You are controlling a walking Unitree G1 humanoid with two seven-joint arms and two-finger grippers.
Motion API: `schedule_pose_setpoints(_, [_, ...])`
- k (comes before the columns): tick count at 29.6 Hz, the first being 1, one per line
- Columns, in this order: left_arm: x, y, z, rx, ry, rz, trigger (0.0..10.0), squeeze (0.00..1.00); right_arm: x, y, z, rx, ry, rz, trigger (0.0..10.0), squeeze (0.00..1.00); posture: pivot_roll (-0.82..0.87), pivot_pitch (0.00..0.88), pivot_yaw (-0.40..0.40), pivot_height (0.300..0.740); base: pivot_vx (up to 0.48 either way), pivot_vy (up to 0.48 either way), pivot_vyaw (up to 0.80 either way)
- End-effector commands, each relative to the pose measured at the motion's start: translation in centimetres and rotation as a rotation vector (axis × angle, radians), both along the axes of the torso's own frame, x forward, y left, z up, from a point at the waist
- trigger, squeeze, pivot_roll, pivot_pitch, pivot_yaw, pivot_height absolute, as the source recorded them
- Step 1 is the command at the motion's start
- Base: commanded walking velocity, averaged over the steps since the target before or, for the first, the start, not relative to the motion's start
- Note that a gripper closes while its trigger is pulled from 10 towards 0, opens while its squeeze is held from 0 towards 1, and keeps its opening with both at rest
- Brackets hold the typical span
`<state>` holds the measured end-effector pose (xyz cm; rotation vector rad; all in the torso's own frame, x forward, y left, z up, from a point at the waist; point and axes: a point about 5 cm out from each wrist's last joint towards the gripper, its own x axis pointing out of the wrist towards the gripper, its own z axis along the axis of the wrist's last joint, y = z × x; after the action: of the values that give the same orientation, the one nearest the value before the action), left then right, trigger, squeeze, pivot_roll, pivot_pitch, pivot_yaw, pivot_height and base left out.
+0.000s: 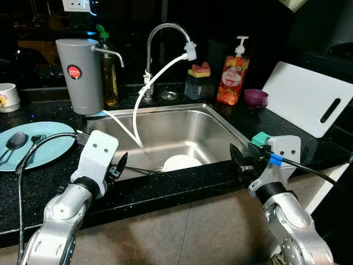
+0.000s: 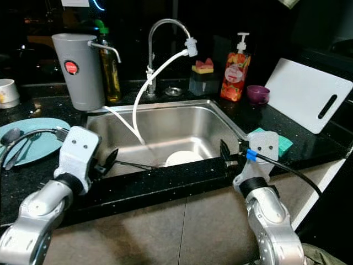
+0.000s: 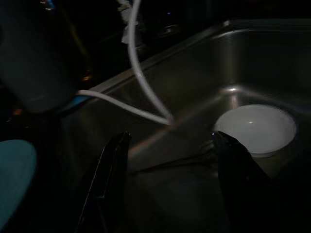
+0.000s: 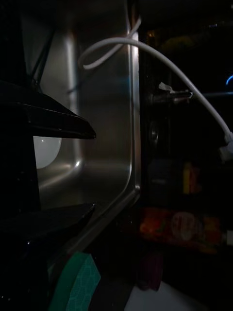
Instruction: Kitchen organization
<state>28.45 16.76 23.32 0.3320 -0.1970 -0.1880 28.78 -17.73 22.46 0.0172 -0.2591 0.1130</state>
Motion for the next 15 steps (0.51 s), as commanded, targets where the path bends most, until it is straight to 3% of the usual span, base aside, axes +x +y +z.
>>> schedule_pose_setpoints(1, [0.1,-0.9,-0.1,-0.038,0.029,-0.055,10.0,0.0,0.1,-0.4,0.0,0.004,-0.007,-0.03,10.0,0.0,0.16,0.074,-0.059,0.74,0.0,0.0,0.0])
schedule_pose_setpoints(7, [0.4,-2.2,-0.9,-0.126,0.049,-0.036,10.0,0.0,0.3,-0.8,0.5,0.023,-0.035,-0.064,10.0,0.0,0.14,0.062,-0.055,0.74,0.0,0.0,0.0])
schedule_pose_setpoints(11, [0.1,-3.7,-1.3,-0.116,0.043,-0.073,10.0,0.0,0.5,-0.7,0.7,0.029,-0.043,-0.066,10.0,0.0,0.14,0.042,-0.062,0.74,0.0,0.0,0.0])
schedule_pose_setpoints(15, [0.1,-3.4,-1.4,-0.108,0.045,-0.068,10.0,0.0,0.6,-0.3,0.6,0.023,-0.045,-0.052,10.0,0.0,0.14,0.038,-0.065,0.74,0.0,0.0,0.0])
